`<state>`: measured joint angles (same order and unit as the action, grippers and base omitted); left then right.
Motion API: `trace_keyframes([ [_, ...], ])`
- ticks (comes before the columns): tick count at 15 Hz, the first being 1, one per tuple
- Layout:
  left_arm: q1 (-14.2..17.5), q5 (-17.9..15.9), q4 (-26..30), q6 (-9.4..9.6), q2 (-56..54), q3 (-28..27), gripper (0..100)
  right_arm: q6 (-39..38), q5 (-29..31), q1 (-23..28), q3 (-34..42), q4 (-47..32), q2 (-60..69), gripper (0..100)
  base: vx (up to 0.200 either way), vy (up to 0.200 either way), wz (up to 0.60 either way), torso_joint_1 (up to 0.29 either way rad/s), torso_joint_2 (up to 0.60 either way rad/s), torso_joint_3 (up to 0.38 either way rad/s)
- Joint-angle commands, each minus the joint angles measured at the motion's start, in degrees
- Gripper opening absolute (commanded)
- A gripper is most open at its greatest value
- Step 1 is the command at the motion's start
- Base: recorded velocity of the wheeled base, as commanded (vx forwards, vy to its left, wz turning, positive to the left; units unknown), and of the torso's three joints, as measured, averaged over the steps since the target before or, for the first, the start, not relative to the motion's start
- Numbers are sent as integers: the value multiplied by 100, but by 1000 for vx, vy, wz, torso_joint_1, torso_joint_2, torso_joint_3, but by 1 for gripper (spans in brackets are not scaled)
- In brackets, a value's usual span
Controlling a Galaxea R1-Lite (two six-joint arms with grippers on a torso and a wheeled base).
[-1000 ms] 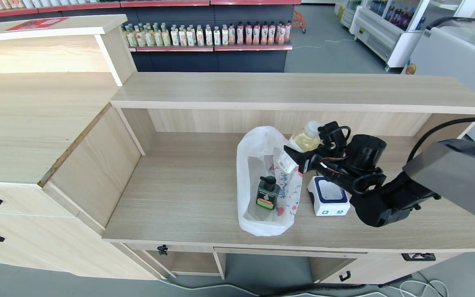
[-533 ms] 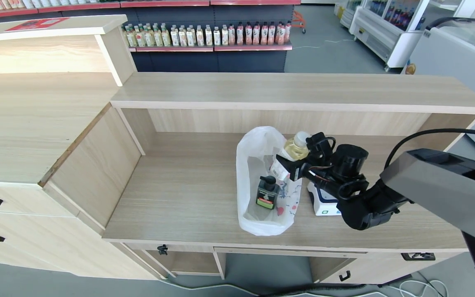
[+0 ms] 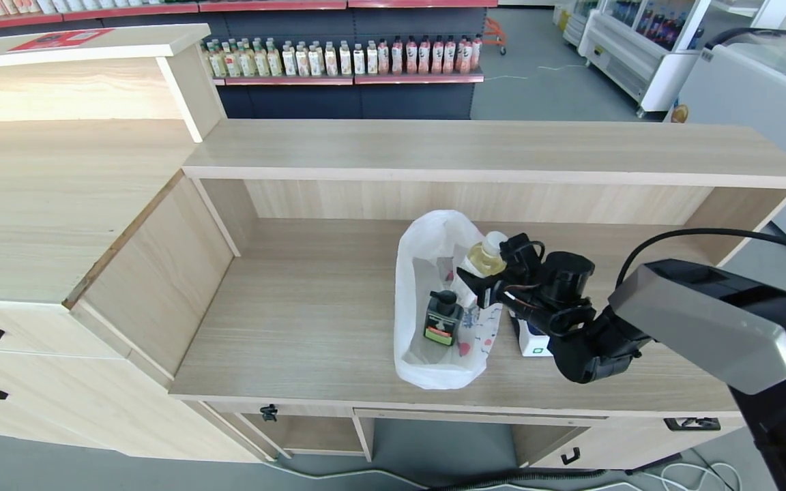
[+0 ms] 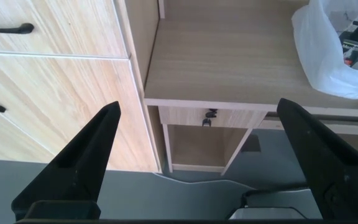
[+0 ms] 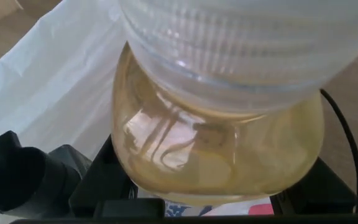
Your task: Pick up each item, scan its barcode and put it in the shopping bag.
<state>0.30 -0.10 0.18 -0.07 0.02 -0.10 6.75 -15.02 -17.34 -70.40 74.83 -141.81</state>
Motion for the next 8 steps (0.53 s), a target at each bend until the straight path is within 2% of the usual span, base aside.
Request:
trace_keyframes([
  [1, 5, 1, -1, -1, -2, 1, 100, 37, -1, 72, 53, 23, -101, 0, 0, 0, 0, 0, 0, 0],
  [2, 5, 1, -1, -1, -2, 1, 100, 37, -1, 81, 62, 14, -110, 0, 0, 0, 0, 0, 0, 0],
  [3, 5, 1, -1, -1, -2, 1, 100, 37, -1, 108, 88, 14, -110, 100, 0, 0, 0, 0, 0, 0],
  [8, 5, 1, -1, -1, -2, 1, 100, 37, -10, 125, 105, 6, 40, 100, 0, 0, 0, 0, 0, 0],
])
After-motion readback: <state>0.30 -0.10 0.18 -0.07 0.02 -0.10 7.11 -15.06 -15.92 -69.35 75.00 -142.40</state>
